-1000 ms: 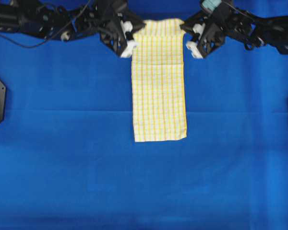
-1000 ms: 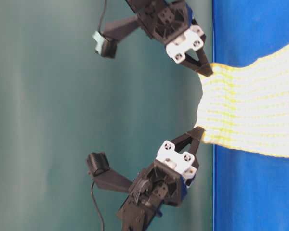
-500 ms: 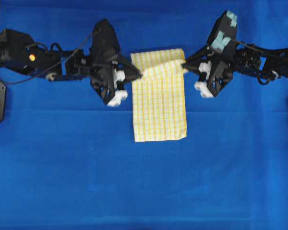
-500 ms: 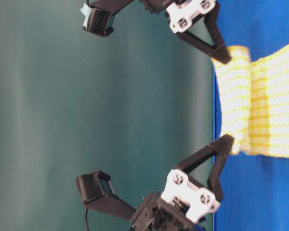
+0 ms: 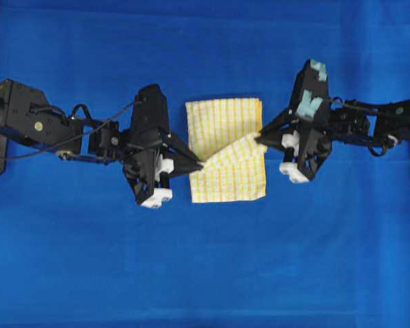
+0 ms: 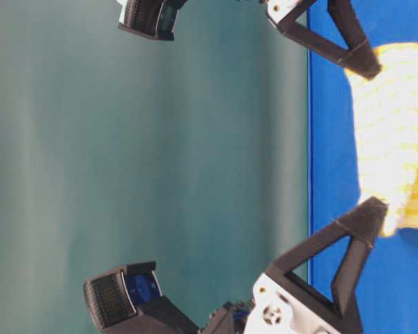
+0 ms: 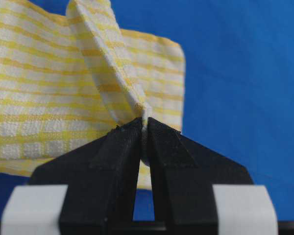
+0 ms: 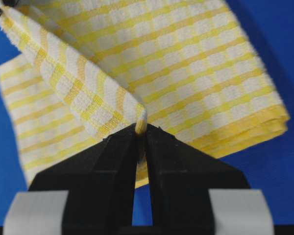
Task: Fold the yellow towel.
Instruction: 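Fold the top end down over the strip's lower half with both grippers, then open both grippers and release the folded towel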
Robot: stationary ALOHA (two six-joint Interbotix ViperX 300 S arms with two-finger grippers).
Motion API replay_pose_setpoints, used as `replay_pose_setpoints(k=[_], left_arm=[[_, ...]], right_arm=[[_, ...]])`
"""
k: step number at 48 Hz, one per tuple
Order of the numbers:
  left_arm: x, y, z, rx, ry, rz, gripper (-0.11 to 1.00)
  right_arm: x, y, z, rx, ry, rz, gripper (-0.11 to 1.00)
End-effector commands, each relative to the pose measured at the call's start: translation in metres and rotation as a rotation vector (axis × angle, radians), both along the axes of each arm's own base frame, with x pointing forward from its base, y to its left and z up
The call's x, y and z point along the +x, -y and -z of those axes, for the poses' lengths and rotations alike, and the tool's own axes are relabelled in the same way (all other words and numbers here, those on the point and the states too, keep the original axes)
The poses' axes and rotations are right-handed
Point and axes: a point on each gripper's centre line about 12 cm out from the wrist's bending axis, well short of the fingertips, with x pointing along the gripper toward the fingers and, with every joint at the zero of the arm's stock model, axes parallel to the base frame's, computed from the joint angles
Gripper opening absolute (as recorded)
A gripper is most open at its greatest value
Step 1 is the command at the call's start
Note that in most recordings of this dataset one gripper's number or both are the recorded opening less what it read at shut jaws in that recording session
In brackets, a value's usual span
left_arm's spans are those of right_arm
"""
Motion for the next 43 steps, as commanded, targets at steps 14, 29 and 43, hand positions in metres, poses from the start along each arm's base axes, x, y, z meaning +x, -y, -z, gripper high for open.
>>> replay_pose_setpoints(k=[14, 29, 43], left_arm=[[0.003, 0.009, -0.007, -0.001, 0.025, 0.024, 0.02], [0.009, 0.015, 0.01, 0.003, -0.015, 0.038, 0.02], [0.007, 0.017, 0.014, 0.004, -0.027, 0.042, 0.03]], right_arm=[[0.004, -0.012, -0.003, 0.004, 0.005, -0.036, 0.05], [0.005, -0.033, 0.004, 0.004, -0.017, -0.099, 0.05], [0.01, -0.037, 0.009, 0.004, -0.029, -0.112, 0.05]])
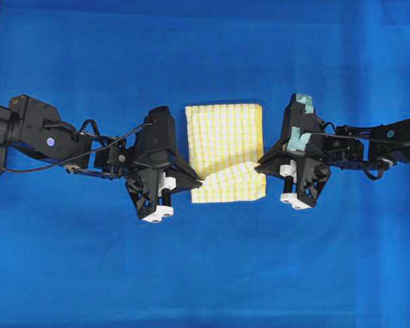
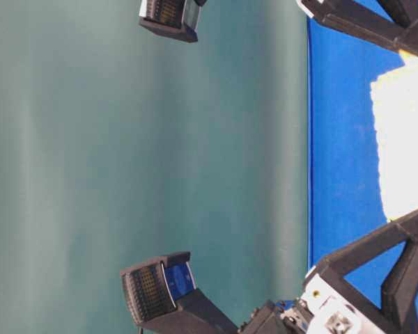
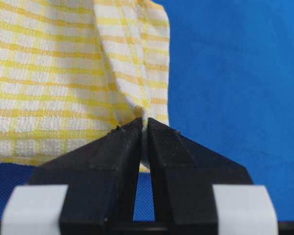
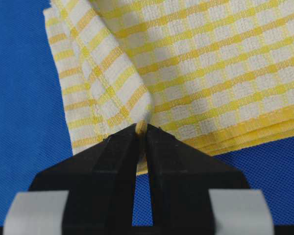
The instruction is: Fold the yellow towel.
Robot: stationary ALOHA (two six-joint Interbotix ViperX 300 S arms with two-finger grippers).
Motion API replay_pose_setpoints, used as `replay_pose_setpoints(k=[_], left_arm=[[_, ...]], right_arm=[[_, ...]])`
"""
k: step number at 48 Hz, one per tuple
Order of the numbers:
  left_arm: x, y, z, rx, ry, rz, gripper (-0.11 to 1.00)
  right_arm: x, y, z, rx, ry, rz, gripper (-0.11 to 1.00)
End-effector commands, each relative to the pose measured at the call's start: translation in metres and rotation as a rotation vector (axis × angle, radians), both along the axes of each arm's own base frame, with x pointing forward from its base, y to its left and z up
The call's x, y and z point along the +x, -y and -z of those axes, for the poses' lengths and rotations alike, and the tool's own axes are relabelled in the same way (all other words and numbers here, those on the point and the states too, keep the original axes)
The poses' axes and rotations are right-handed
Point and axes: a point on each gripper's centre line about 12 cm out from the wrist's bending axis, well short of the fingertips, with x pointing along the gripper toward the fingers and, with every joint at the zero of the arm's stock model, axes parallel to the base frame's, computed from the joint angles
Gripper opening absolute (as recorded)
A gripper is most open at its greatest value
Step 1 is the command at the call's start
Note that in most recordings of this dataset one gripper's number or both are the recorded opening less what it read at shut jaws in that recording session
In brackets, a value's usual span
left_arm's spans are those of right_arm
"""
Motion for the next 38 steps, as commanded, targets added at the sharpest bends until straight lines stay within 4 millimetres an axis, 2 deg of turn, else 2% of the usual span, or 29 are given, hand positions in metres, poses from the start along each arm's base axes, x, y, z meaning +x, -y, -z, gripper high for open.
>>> replay_pose_setpoints(k=[1, 4, 6, 9, 12, 15, 18, 23, 26, 33, 38], left_arm=[[0.003, 0.002, -0.009, 0.0, 0.029, 0.006, 0.03], [0.004, 0.002, -0.01, -0.001, 0.032, 0.006, 0.05], [0.005, 0.002, -0.01, -0.001, 0.034, 0.006, 0.11], [0.005, 0.002, -0.01, -0.001, 0.035, 0.006, 0.23], [0.005, 0.002, -0.01, 0.0, 0.034, 0.007, 0.41], [0.004, 0.001, -0.01, 0.001, 0.029, 0.005, 0.58], [0.002, 0.001, -0.012, 0.007, 0.029, 0.01, 0.71], [-0.001, -0.001, -0.023, 0.013, 0.032, 0.012, 0.69], [-0.004, -0.002, -0.034, 0.016, 0.037, 0.014, 0.66], [-0.017, -0.007, -0.054, 0.043, 0.039, 0.029, 0.65], [-0.028, -0.01, -0.067, 0.069, 0.056, 0.044, 0.65]], right_arm=[[0.005, -0.001, -0.007, 0.002, 0.026, 0.001, 0.05], [0.005, -0.001, -0.007, 0.002, 0.026, -0.001, 0.05], [0.006, -0.002, -0.007, 0.002, 0.027, -0.003, 0.05], [0.006, -0.003, -0.008, 0.002, 0.029, -0.007, 0.06], [0.007, -0.005, -0.009, 0.002, 0.036, -0.013, 0.07], [0.009, -0.007, -0.013, -0.003, 0.048, -0.022, 0.18], [0.009, -0.009, -0.018, -0.009, 0.064, -0.035, 0.36], [0.008, -0.011, -0.028, -0.018, 0.091, -0.052, 0.68], [0.006, -0.011, -0.039, -0.025, 0.122, -0.061, 0.81], [-0.004, -0.01, -0.066, -0.057, 0.194, -0.095, 0.74], [-0.018, -0.008, -0.087, -0.096, 0.243, -0.127, 0.74]])
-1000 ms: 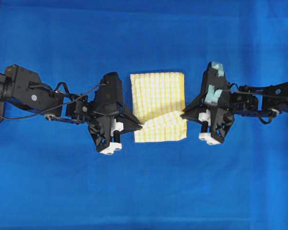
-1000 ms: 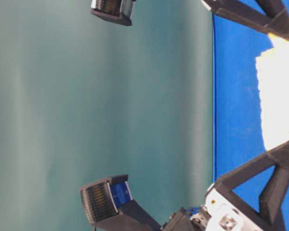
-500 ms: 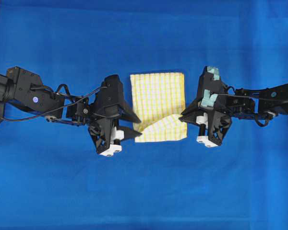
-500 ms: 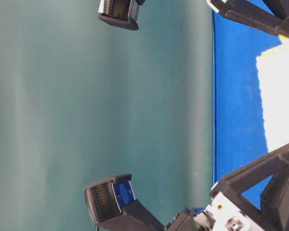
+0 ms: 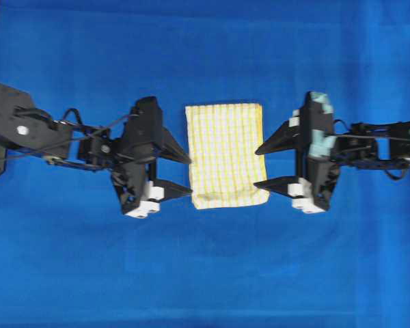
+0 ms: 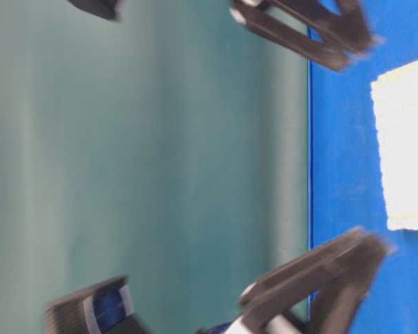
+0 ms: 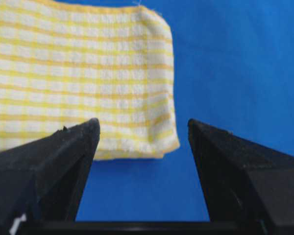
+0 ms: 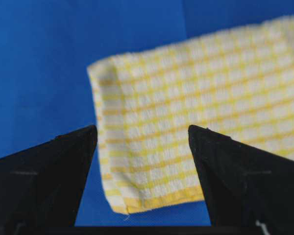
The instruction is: Fold the yellow towel.
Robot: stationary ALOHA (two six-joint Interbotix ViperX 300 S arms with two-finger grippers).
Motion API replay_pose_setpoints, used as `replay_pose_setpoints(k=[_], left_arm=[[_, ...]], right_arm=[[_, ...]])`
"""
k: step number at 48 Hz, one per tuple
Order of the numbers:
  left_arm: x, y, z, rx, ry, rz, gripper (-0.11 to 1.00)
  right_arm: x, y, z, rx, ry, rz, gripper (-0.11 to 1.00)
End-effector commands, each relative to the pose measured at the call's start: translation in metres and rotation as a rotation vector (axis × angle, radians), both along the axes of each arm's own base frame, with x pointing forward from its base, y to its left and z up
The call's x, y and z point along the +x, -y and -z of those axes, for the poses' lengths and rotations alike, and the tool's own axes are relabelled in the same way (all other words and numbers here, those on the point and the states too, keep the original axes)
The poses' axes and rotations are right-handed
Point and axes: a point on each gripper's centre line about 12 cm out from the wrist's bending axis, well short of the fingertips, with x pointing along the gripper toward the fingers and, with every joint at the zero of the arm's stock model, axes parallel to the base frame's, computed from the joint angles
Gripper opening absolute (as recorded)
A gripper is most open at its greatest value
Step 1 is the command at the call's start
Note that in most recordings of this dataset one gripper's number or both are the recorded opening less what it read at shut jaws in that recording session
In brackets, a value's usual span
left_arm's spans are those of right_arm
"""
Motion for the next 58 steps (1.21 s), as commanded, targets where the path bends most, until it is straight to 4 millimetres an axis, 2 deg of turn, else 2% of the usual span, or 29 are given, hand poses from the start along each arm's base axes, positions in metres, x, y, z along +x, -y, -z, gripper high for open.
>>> replay_pose_setpoints(k=[1, 8, 19, 34, 39, 45, 51, 58], left_arm=[[-0.007, -0.003, -0.024, 0.012, 0.058, 0.007, 0.65], [-0.03, -0.009, -0.042, 0.05, 0.118, 0.025, 0.65], [-0.07, -0.017, -0.055, 0.1, 0.213, 0.037, 0.65], [-0.128, -0.024, -0.07, 0.129, 0.35, 0.041, 0.65], [-0.151, -0.026, -0.065, 0.137, 0.389, 0.042, 0.65], [-0.169, -0.027, -0.06, 0.14, 0.428, 0.042, 0.65], [-0.185, -0.029, -0.052, 0.143, 0.449, 0.041, 0.65], [-0.195, -0.029, -0.043, 0.141, 0.44, 0.044, 0.65]], right_arm=[[-0.011, 0.003, -0.028, -0.026, 0.075, -0.021, 0.74], [-0.039, 0.012, -0.048, -0.071, 0.123, -0.034, 0.74], [-0.088, 0.023, -0.073, -0.127, 0.194, -0.049, 0.74], [-0.135, 0.037, -0.079, -0.206, 0.176, -0.033, 0.74], [-0.147, 0.037, -0.073, -0.221, 0.179, -0.033, 0.74], [-0.158, 0.036, -0.063, -0.222, 0.186, -0.032, 0.74], [-0.161, 0.036, -0.064, -0.215, 0.211, -0.025, 0.74], [-0.159, 0.036, -0.061, -0.212, 0.207, -0.022, 0.74]])
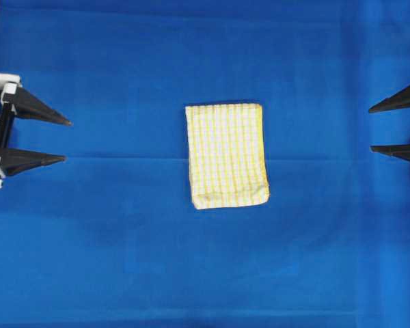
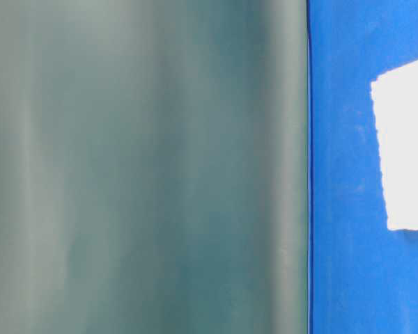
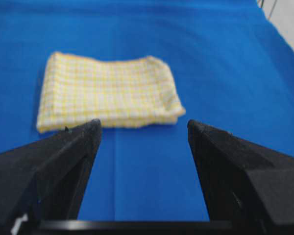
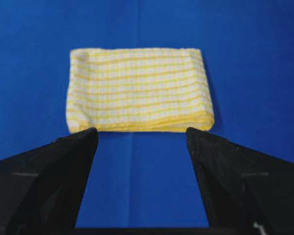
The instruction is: Fold the yellow towel.
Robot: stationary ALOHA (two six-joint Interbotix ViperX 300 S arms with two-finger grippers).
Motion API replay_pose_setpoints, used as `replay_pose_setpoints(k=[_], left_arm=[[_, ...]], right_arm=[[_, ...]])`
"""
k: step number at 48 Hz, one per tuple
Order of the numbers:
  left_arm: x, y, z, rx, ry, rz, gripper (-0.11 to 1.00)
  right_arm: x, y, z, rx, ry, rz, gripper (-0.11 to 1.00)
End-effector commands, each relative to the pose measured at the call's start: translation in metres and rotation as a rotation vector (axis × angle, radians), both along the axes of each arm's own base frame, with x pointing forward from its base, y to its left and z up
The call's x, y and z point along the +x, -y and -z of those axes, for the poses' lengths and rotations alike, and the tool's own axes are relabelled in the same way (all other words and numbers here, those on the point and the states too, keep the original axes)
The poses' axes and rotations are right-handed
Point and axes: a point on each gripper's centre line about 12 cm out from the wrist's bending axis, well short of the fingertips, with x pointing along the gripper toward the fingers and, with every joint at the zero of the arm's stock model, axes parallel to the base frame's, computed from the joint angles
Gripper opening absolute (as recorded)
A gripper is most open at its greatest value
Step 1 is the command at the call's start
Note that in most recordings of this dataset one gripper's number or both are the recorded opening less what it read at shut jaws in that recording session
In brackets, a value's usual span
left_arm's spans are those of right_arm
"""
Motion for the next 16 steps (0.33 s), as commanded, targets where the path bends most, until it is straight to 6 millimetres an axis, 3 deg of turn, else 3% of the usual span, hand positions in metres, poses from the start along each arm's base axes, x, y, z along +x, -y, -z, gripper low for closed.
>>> replay_pose_setpoints(k=[1, 16], left_arm=[[-0.0014, -0.0005, -0.0033, 0.002, 0.009, -0.001, 0.65], [-0.0041, -0.0003, -0.0001, 0.009, -0.036, 0.003, 0.65]], right_arm=[[0.0029, 0.0008, -0.0034, 0.005, 0.012, 0.006, 0.74], [0.0059, 0.0018, 0.0022, 0.008, 0.006, 0.013, 0.73]])
